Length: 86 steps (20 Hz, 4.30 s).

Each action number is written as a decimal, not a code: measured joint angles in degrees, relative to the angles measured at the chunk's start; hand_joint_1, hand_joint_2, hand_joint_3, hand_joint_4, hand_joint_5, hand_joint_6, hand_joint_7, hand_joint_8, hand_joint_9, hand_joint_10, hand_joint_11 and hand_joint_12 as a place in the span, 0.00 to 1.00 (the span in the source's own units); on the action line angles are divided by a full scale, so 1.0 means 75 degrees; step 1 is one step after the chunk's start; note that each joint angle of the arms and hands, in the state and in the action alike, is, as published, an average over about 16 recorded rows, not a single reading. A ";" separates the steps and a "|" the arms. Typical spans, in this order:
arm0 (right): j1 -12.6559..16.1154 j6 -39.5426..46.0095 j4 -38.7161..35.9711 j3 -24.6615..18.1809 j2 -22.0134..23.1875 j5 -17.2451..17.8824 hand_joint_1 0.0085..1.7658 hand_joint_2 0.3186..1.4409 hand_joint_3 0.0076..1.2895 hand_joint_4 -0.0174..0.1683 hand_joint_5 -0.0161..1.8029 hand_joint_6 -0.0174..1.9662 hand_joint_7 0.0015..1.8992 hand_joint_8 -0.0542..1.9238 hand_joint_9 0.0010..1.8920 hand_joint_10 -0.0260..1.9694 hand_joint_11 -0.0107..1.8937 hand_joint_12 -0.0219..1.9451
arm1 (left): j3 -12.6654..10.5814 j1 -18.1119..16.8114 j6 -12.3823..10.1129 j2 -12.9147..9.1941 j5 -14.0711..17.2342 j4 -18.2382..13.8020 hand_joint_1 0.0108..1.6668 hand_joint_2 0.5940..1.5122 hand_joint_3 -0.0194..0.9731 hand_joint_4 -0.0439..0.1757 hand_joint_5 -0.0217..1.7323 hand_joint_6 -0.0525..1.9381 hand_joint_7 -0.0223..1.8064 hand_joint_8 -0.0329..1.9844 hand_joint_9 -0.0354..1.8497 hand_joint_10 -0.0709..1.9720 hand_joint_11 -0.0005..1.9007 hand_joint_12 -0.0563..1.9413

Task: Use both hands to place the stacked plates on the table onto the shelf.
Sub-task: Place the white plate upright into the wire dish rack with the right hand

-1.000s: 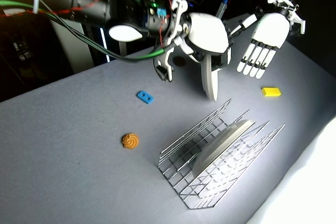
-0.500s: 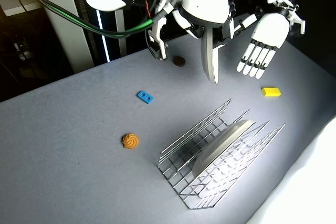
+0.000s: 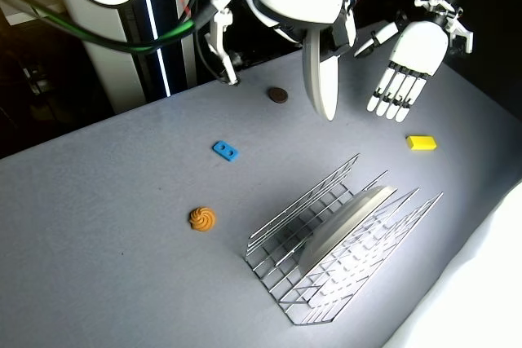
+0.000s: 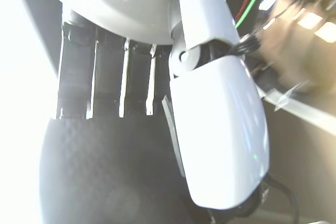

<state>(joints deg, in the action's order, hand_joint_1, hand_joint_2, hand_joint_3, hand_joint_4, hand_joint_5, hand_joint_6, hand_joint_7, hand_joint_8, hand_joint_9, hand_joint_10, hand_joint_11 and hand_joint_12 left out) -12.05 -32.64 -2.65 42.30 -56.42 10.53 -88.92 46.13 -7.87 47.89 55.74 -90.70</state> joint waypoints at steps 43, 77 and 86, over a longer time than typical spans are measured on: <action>-0.0268 0.2465 0.0536 0.2779 -0.0099 -0.0909 0.78 0.66 0.00 0.05 0.44 0.52 0.48 0.54 0.53 0.59 0.47 0.66 | 0.0007 -0.0742 -0.0475 0.0150 -0.0014 -0.0722 0.00 0.50 0.02 0.19 0.02 0.03 0.02 0.02 0.03 0.04 0.01 0.03; -0.1097 0.2016 0.0598 0.3311 -0.0511 -0.0295 0.69 0.70 0.00 0.05 0.43 0.40 0.49 0.37 0.50 0.39 0.39 0.67 | -0.0080 -0.0868 -0.0511 0.0257 0.0032 -0.0796 0.00 0.50 0.02 0.19 0.02 0.03 0.02 0.02 0.03 0.04 0.01 0.03; -0.0989 0.1998 0.0585 0.3309 -0.0490 -0.0263 0.59 0.75 0.00 0.07 0.42 0.16 0.45 0.11 0.40 0.28 0.24 0.70 | -0.0080 -0.0868 -0.0511 0.0260 0.0033 -0.0796 0.00 0.50 0.02 0.19 0.02 0.03 0.02 0.02 0.03 0.04 0.01 0.03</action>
<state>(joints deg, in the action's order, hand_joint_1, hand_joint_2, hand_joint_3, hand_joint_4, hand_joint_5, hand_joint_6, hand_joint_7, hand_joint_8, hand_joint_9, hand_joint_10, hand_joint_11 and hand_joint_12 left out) -19.47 -17.66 1.74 67.11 -60.09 8.55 -89.52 39.62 -11.70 49.84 55.98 -96.67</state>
